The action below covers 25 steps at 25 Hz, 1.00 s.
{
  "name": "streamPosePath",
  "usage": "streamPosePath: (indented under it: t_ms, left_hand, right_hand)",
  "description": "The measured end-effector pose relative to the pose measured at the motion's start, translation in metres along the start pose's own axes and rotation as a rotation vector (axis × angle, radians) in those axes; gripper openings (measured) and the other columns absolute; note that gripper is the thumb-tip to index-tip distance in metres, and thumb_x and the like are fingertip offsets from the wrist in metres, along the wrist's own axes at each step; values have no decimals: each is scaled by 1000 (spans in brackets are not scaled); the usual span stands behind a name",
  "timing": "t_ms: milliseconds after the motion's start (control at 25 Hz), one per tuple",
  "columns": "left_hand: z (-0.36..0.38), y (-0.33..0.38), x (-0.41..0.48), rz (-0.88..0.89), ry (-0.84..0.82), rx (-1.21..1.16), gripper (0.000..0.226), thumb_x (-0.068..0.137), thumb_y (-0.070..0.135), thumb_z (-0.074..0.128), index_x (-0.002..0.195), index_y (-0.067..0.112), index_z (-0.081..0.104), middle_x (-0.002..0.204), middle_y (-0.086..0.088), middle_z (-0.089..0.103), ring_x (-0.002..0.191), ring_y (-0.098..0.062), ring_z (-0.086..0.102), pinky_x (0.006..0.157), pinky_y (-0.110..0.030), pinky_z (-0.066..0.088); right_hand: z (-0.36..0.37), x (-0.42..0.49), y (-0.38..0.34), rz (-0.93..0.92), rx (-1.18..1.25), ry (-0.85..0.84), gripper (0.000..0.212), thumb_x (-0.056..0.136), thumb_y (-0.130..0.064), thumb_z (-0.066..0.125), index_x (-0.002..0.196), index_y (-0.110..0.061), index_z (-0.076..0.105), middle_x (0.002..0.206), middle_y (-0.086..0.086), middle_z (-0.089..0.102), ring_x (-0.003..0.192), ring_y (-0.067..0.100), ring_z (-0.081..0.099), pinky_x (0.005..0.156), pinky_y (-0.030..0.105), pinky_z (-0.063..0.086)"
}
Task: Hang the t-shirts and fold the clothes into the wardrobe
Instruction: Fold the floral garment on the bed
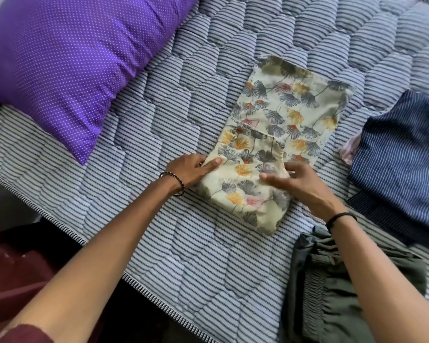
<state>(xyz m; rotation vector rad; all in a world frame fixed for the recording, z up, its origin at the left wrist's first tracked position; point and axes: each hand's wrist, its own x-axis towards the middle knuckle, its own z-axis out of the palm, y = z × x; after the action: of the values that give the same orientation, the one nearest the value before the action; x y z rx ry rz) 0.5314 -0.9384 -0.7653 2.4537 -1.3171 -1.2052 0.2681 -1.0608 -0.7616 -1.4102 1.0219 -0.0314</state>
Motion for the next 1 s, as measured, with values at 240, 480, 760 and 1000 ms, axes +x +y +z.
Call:
streamPosePath:
  t_ms: [240, 480, 760, 1000]
  left_hand:
    - [11, 13, 0, 17, 244, 188, 44, 96, 63, 38, 70, 27, 37, 59, 5, 38, 49, -10, 36, 54, -25, 32]
    - [13, 23, -1, 332, 695, 344, 29, 99, 37, 47, 116, 14, 52, 89, -1, 62, 67, -17, 57, 56, -25, 41]
    - [56, 29, 15, 544, 224, 646, 65, 99, 43, 6, 157, 15, 13, 165, -5, 10, 152, -21, 9, 123, -43, 6]
    - [51, 12, 27, 675, 339, 785, 62, 104, 47, 14, 158, 16, 12, 165, -4, 9, 152, -19, 6, 123, -45, 10]
  right_hand:
    - [2, 3, 12, -53, -373, 363, 64, 69, -79, 71, 83, -18, 62, 68, 7, 69, 55, 23, 60, 47, 36, 50]
    - [22, 14, 0, -231, -756, 807, 42, 102, -52, 52, 102, -11, 61, 94, 9, 64, 82, 23, 55, 71, 34, 39]
    - [126, 5, 17, -251, -824, 598, 58, 110, -33, 28, 157, 0, 30, 168, 19, 19, 157, 31, 13, 127, 50, 19]
    - [106, -8, 63, -263, -1018, 590, 76, 106, -56, 34, 163, -9, 16, 171, 16, 6, 158, 37, 3, 127, 52, 12]
